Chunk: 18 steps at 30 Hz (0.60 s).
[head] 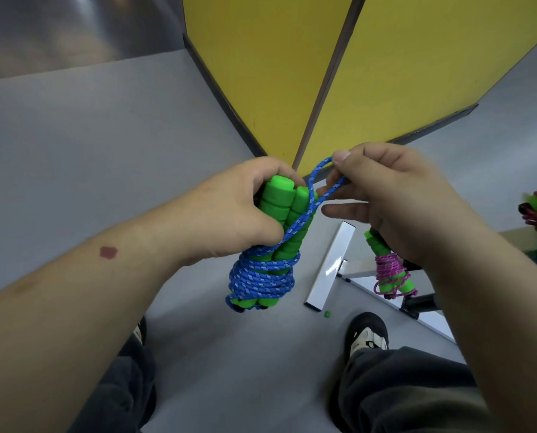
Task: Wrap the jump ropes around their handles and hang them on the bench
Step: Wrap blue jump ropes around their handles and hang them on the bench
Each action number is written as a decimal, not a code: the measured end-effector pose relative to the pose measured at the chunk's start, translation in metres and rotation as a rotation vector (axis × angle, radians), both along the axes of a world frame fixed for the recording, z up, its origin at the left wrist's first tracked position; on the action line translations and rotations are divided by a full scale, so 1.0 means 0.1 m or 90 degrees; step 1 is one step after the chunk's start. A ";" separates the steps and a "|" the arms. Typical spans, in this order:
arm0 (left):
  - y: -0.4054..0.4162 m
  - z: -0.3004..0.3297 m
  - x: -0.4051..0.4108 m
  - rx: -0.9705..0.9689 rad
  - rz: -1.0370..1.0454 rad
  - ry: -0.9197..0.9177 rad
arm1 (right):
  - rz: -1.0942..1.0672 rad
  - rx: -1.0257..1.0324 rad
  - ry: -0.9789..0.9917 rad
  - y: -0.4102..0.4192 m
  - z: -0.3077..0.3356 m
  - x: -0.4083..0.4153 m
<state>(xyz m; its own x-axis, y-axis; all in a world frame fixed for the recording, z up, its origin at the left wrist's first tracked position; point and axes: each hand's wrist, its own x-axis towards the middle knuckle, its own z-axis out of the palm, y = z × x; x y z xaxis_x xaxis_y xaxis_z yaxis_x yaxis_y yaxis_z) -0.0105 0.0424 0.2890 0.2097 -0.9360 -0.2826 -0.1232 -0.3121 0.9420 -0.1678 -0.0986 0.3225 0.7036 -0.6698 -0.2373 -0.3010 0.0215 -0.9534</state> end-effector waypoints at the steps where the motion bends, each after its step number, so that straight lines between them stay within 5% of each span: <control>1: 0.00 0.00 -0.01 -0.005 -0.008 0.006 | -0.017 0.036 -0.007 0.02 -0.01 0.02; 11: 0.02 0.04 -0.06 -0.019 -0.018 0.045 | -0.032 0.283 -0.106 0.10 0.05 0.09; 18: 0.02 0.10 -0.10 -0.020 0.003 0.109 | -0.022 0.308 -0.145 0.12 0.04 0.09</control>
